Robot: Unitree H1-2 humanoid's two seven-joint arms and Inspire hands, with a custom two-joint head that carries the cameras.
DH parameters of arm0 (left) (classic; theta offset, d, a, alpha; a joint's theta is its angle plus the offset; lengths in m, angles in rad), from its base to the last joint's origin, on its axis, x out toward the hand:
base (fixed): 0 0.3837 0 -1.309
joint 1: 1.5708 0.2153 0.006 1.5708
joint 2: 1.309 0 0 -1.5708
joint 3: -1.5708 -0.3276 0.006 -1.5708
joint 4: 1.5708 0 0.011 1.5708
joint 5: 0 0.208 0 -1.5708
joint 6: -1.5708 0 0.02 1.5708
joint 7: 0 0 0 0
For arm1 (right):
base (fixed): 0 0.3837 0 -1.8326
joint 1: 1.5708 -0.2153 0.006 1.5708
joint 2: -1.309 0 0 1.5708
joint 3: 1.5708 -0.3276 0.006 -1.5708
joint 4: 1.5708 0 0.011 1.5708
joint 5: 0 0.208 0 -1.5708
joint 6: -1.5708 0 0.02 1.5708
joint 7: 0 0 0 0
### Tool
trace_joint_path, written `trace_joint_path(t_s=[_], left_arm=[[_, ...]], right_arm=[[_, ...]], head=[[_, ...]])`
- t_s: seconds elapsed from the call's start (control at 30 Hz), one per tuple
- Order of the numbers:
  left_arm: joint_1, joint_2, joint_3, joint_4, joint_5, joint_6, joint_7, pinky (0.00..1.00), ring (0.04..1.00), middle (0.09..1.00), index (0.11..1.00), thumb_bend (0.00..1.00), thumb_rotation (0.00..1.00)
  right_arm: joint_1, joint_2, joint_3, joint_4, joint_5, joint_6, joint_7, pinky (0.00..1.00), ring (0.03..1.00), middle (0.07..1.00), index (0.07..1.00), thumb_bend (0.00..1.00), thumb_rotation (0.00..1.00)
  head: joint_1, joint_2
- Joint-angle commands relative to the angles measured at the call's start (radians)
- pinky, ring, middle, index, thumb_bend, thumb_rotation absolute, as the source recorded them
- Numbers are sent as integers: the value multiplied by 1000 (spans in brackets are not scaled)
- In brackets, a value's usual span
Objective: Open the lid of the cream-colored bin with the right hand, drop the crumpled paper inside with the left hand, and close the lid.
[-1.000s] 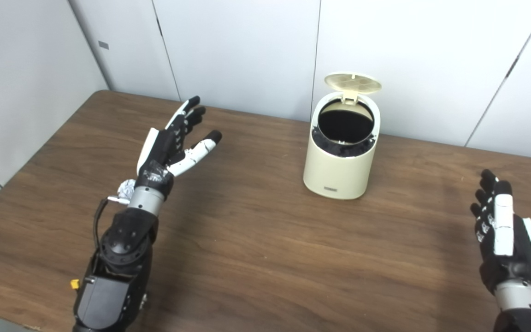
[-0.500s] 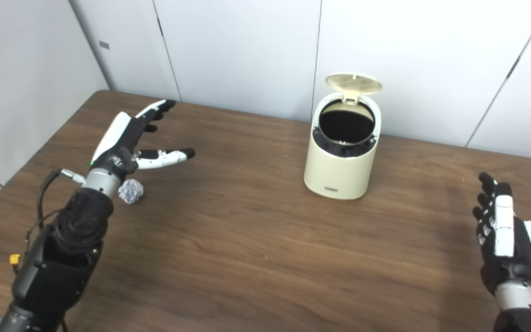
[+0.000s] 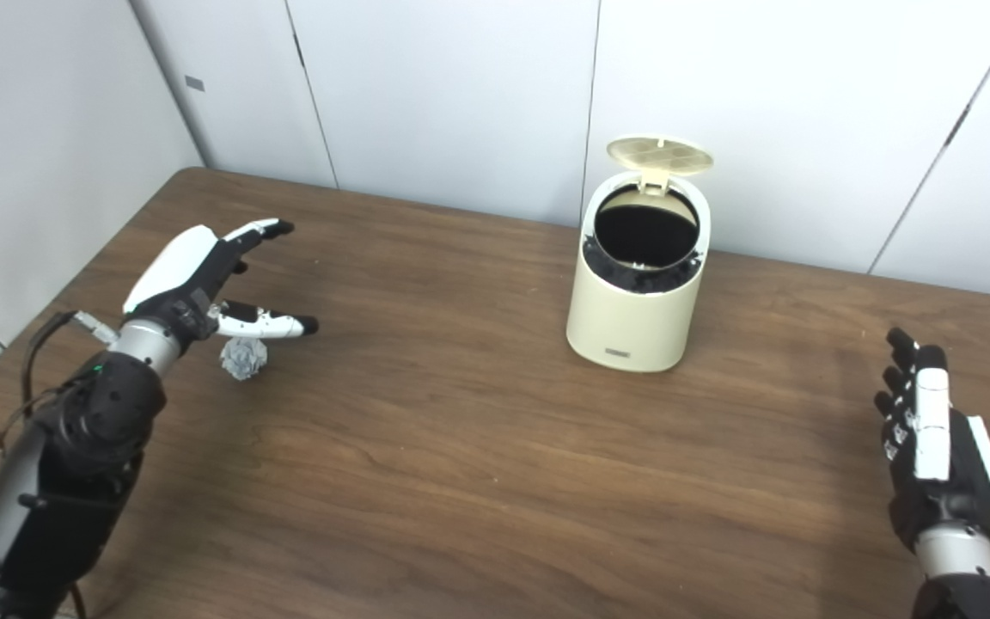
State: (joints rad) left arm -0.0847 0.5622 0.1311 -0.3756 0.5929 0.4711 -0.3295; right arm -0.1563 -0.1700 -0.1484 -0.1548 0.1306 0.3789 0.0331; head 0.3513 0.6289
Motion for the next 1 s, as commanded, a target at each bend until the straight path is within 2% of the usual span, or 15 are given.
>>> trace_joint_path(t_s=[0.0, 0.23, 0.43, 0.6, 0.83, 0.97], left_arm=[[-9, 39, 16, -30, 31, -3, 6, 782, 899, 895, 875, 882, 203], [20, 67, 9, -34, 105, -2, -15, 752, 875, 877, 856, 882, 228], [15, 58, 26, -43, 221, -2, -144, 724, 873, 876, 854, 879, 152], [4, 41, 32, -41, 295, -1, -221, 633, 790, 827, 817, 892, 130], [6, 40, 29, -28, 293, -2, -234, 600, 738, 782, 769, 888, 112], [5, 24, 45, -26, 285, -2, -250, 611, 735, 770, 755, 875, 96]], right_arm=[[-35, -2, -2, -21, -4, -45, -3, 1000, 1000, 1000, 916, 535, 1000], [-36, 0, -9, -3, 12, -56, 6, 1000, 1000, 1000, 912, 520, 1000], [-33, -11, -8, 12, 16, -73, 22, 1000, 1000, 1000, 909, 528, 1000], [-32, -15, -8, 29, 13, -97, 29, 1000, 1000, 988, 906, 541, 1000], [-34, -18, -9, 51, 11, -116, 28, 1000, 1000, 979, 902, 552, 1000], [-36, -19, -11, 62, 14, -126, 29, 1000, 1000, 974, 902, 561, 1000]], head=[[-1, 2], [-3, 5], [-2, 10], [-1, 9], [0, 8], [0, 10]])
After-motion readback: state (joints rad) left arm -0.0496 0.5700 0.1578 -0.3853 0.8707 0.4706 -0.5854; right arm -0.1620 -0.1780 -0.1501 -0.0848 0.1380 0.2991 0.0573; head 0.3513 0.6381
